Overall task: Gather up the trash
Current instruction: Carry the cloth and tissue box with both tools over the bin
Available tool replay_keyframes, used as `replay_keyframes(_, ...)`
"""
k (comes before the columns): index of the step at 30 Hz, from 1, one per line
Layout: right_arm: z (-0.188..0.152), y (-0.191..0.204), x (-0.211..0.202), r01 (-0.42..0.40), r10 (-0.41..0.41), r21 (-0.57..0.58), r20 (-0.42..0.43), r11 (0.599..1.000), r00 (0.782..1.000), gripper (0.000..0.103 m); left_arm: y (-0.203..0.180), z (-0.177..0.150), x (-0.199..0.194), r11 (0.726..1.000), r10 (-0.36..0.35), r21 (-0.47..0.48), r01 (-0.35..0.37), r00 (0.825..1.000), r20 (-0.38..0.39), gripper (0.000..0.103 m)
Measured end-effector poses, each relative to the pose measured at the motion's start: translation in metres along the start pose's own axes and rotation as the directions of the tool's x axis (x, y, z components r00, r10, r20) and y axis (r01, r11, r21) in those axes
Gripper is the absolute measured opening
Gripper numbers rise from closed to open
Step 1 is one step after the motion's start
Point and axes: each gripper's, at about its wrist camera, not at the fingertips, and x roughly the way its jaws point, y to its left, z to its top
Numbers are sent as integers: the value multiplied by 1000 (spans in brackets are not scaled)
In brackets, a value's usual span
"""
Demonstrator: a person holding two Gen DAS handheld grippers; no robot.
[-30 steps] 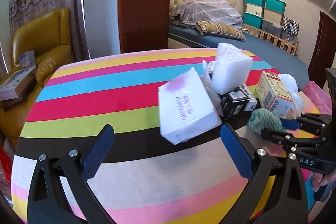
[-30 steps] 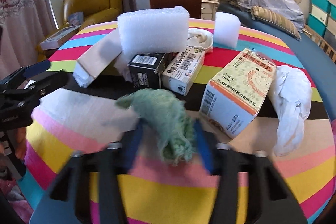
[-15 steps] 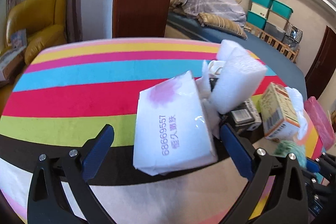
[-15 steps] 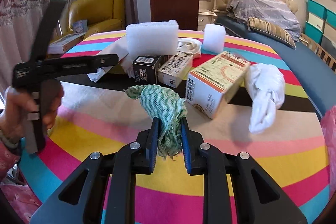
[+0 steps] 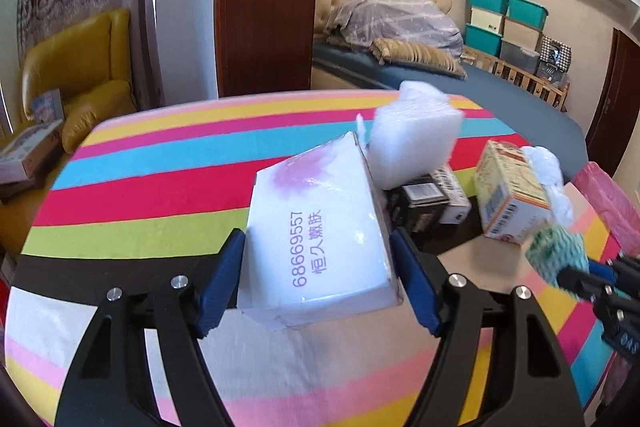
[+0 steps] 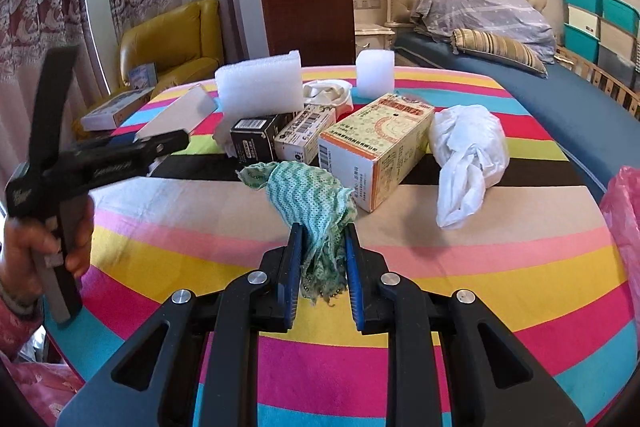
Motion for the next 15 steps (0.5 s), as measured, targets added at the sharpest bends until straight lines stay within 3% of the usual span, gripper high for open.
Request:
replay_keyframes(6,-5,-5,-14,7,-8,23,39,1000,999,22,-20,-9,-32,998,-15,63,10,996,88,72)
replay_keyframes(15,-16,-37,-45,51,-63,118,96,992,993,22,-81,-8,-43,976,-120,195,101,989,90,72)
